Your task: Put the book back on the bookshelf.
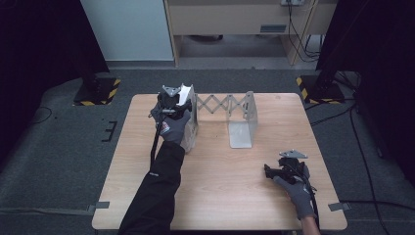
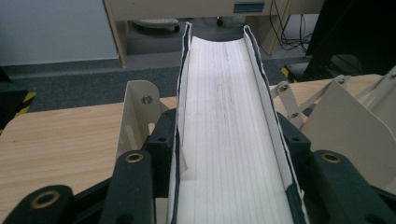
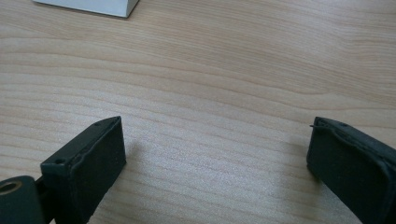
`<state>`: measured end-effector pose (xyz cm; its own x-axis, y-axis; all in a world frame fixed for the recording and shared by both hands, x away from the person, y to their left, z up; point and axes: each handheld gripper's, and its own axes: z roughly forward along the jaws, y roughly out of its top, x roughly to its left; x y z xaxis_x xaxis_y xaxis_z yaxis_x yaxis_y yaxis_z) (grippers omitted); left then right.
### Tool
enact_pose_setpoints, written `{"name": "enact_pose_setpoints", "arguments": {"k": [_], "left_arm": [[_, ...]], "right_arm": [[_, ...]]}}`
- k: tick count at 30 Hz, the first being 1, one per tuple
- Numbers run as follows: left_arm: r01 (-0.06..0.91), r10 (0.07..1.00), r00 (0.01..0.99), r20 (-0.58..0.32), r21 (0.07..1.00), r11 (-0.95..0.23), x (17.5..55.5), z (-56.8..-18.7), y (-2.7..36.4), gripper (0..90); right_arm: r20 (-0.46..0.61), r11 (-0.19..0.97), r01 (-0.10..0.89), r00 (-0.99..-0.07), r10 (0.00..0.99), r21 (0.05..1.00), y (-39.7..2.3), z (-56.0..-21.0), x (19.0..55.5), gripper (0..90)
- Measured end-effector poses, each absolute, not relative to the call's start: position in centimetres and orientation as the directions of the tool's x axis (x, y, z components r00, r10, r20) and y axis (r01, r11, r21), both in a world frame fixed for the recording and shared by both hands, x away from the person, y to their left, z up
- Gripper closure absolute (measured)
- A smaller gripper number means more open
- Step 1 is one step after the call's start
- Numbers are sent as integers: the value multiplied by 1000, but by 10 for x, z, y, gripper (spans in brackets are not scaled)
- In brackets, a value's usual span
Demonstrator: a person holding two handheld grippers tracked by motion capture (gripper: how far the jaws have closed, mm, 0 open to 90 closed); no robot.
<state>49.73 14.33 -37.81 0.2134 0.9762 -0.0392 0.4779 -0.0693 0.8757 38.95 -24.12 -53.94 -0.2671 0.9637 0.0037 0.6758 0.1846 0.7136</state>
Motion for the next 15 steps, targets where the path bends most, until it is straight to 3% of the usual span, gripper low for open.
{"name": "enact_pose_setpoints", "arguments": {"k": [10, 13, 15], "left_arm": [[457, 979, 202, 8, 884, -102, 505, -386, 128, 503], [434, 977, 212, 8, 895, -101, 504, -388, 129, 411], [419, 969, 242, -44, 906, -63, 501, -391, 134, 371]], "right_arm": [[2, 187, 674, -270, 963, 714, -241, -539, 390, 46], [1, 189, 674, -272, 962, 714, -241, -539, 390, 46], [2, 188, 674, -271, 963, 714, -241, -539, 390, 46]]}}
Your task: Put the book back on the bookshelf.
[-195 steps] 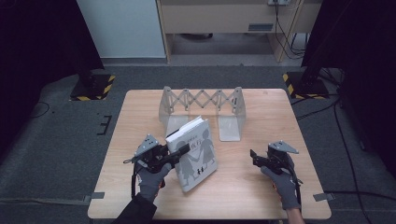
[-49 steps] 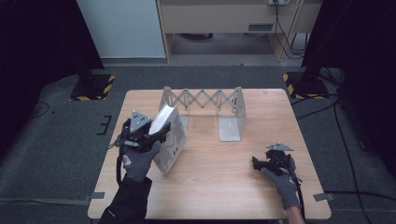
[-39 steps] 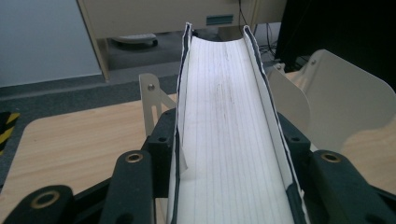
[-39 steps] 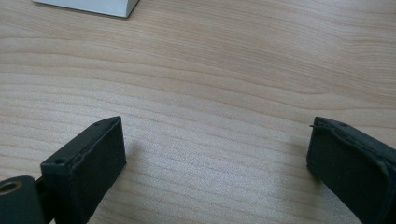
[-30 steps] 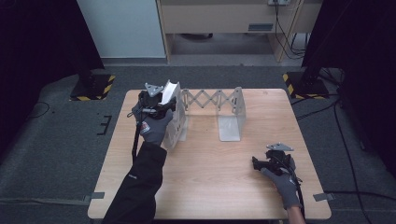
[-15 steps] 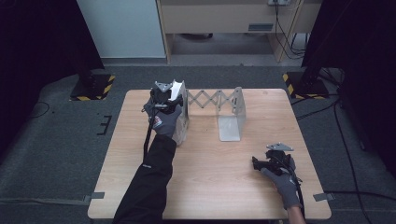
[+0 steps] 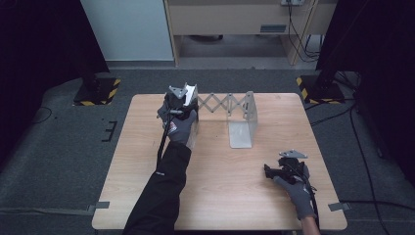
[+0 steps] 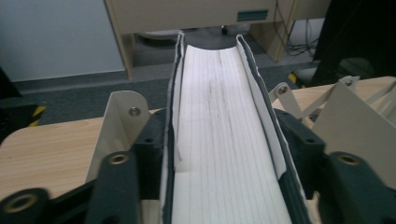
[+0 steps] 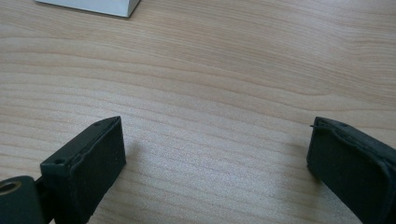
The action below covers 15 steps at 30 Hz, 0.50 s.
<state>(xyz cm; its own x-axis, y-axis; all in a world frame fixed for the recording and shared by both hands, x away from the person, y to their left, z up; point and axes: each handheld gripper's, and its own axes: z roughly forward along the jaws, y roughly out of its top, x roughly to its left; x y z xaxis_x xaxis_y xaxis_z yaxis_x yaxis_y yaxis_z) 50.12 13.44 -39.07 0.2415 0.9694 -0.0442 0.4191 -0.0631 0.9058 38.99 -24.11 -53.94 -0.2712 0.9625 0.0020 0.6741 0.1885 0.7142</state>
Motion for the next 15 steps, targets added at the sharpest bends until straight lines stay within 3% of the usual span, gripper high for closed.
{"name": "enact_pose_setpoints", "arguments": {"k": [1, 4, 7, 11, 15], "left_arm": [[398, 962, 265, -73, 916, -40, 498, -392, 137, 300], [364, 936, 325, -137, 931, 10, 481, -401, 150, 292], [355, 927, 350, -132, 935, -1, 465, -408, 156, 297], [350, 922, 368, -119, 936, -19, 445, -420, 163, 338], [344, 924, 371, -95, 938, -41, 439, -426, 167, 452]], "right_arm": [[2, 188, 674, -271, 963, 714, -241, -539, 390, 46], [2, 188, 674, -271, 963, 714, -241, -539, 390, 46], [2, 188, 674, -271, 963, 714, -241, -539, 390, 46], [2, 189, 674, -272, 962, 714, -241, -539, 390, 46], [2, 188, 674, -271, 963, 714, -241, -539, 390, 46]]}}
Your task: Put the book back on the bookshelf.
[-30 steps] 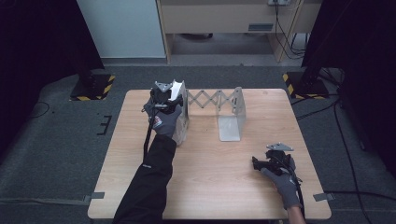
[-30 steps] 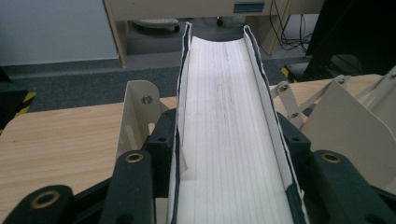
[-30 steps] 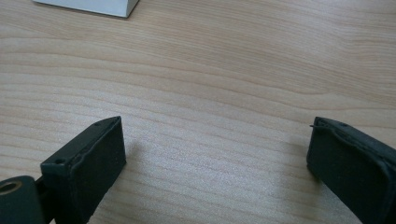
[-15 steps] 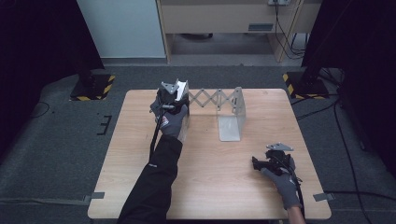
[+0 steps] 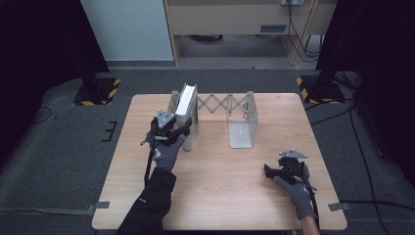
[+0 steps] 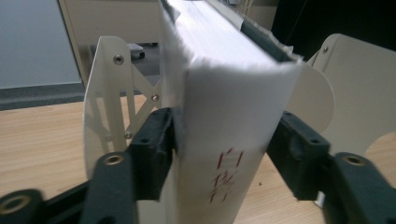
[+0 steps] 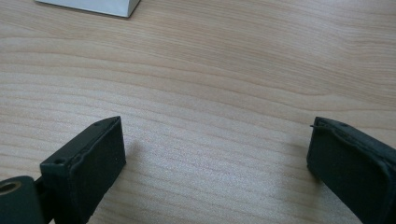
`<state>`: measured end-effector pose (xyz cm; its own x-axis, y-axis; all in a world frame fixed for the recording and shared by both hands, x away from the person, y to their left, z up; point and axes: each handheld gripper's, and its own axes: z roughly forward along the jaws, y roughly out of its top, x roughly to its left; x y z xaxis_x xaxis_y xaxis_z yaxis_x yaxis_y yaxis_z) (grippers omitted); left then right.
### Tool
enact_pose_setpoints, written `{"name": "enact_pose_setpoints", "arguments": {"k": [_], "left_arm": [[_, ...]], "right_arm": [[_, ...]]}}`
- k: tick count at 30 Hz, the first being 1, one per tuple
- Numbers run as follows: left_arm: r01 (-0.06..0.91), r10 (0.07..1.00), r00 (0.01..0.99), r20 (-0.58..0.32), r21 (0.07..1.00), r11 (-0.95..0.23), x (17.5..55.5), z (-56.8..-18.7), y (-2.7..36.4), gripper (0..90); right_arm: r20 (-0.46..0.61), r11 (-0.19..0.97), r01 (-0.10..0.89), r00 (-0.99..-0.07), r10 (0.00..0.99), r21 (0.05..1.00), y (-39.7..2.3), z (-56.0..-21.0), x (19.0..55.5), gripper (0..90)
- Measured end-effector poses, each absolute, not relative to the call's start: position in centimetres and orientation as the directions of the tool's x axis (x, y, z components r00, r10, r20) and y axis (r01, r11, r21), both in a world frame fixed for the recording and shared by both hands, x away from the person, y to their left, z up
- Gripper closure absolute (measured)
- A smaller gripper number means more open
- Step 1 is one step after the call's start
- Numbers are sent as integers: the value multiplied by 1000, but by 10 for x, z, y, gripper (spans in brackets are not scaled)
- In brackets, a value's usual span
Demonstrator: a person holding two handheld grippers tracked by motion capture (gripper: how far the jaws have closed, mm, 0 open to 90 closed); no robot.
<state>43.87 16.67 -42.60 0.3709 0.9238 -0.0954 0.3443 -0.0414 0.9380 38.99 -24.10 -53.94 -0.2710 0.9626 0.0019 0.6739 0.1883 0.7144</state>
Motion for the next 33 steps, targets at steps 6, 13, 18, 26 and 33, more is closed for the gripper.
{"name": "enact_pose_setpoints", "arguments": {"k": [6, 13, 18, 26, 33], "left_arm": [[324, 921, 377, -95, 946, -35, 443, -429, 162, 434], [314, 923, 373, -92, 949, -32, 450, -431, 146, 402], [302, 921, 379, -88, 953, -34, 453, -433, 143, 382], [275, 896, 440, -56, 959, -75, 427, -424, 157, 289], [365, 870, 490, -56, 919, -147, 388, -443, 186, 230]], "right_arm": [[2, 189, 674, -271, 963, 714, -241, -539, 390, 46], [4, 187, 673, -271, 963, 715, -241, -539, 390, 46], [4, 192, 674, -278, 961, 713, -241, -539, 390, 46], [-2, 186, 670, -265, 964, 718, -241, -539, 390, 63], [0, 156, 652, -232, 973, 742, -249, -532, 389, 80]]}}
